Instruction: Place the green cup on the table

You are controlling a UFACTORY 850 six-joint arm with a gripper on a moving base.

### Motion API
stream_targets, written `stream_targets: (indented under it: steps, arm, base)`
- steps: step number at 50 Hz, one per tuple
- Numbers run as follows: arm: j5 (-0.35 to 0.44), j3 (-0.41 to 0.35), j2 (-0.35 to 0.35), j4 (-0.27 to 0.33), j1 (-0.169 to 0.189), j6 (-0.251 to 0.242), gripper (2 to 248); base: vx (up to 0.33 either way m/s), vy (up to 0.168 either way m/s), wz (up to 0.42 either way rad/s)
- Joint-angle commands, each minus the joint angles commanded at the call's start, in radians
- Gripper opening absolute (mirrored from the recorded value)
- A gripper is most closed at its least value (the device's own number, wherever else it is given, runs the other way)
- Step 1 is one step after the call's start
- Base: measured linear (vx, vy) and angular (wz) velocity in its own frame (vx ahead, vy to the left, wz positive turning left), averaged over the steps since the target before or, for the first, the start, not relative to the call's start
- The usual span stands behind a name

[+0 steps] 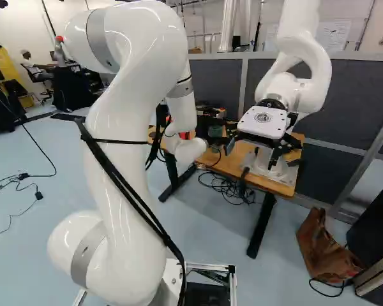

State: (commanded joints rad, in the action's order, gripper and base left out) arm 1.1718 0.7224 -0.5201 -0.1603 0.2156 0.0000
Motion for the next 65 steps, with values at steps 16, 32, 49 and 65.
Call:
stream_targets:
  steps: [16, 32, 49, 65]
  arm:
    - [0.000, -0.081, 0.091, 0.000, -0.003, 0.000, 247]
    - [0.000, -0.178, 0.188, 0.000, -0.009, 0.000, 247]
    - [0.000, -0.277, 0.270, 0.000, -0.019, 0.000, 247]
    - [0.000, -0.360, 0.341, 0.000, -0.029, 0.000, 247]
  base:
    - [0.000, 0.000, 0.000]
    - [0.000, 0.000, 0.000]
    - [0.000, 0.000, 0.000]
    - [0.000, 0.000, 0.000]
